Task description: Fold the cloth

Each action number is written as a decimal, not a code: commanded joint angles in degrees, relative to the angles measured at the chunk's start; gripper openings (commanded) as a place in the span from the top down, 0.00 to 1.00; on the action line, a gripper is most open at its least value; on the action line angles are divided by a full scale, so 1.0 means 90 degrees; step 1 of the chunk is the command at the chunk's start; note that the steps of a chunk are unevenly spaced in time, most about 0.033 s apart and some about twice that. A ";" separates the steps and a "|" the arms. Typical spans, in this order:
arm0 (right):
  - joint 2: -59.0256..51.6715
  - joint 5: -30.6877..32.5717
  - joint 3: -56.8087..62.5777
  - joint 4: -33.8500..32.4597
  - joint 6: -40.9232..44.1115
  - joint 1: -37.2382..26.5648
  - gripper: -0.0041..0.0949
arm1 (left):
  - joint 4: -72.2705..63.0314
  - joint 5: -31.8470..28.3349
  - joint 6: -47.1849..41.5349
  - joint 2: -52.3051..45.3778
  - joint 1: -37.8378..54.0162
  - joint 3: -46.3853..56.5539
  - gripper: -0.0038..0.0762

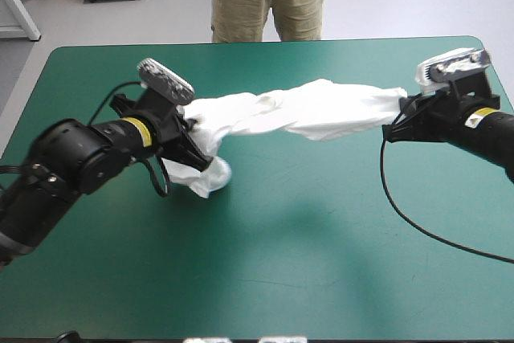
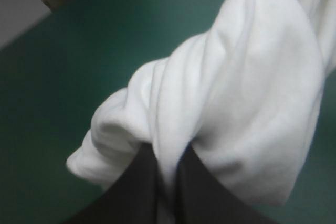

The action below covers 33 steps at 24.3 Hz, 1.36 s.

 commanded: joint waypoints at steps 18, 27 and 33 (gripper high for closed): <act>-0.0472 0.2381 -0.4238 0.0959 -0.0351 0.0005 0.95 | -0.1831 0.2121 0.1472 -0.0162 0.0007 -0.4172 0.96; -0.0472 0.2319 -0.2098 0.0945 -0.0275 0.0005 0.95 | -0.1750 0.1653 0.0977 -0.0077 0.0007 -0.1687 0.96; -0.0148 -0.0556 0.0796 0.0457 -0.0532 0.0005 0.95 | -0.1500 -0.1209 0.0699 0.0629 0.0019 0.0443 0.96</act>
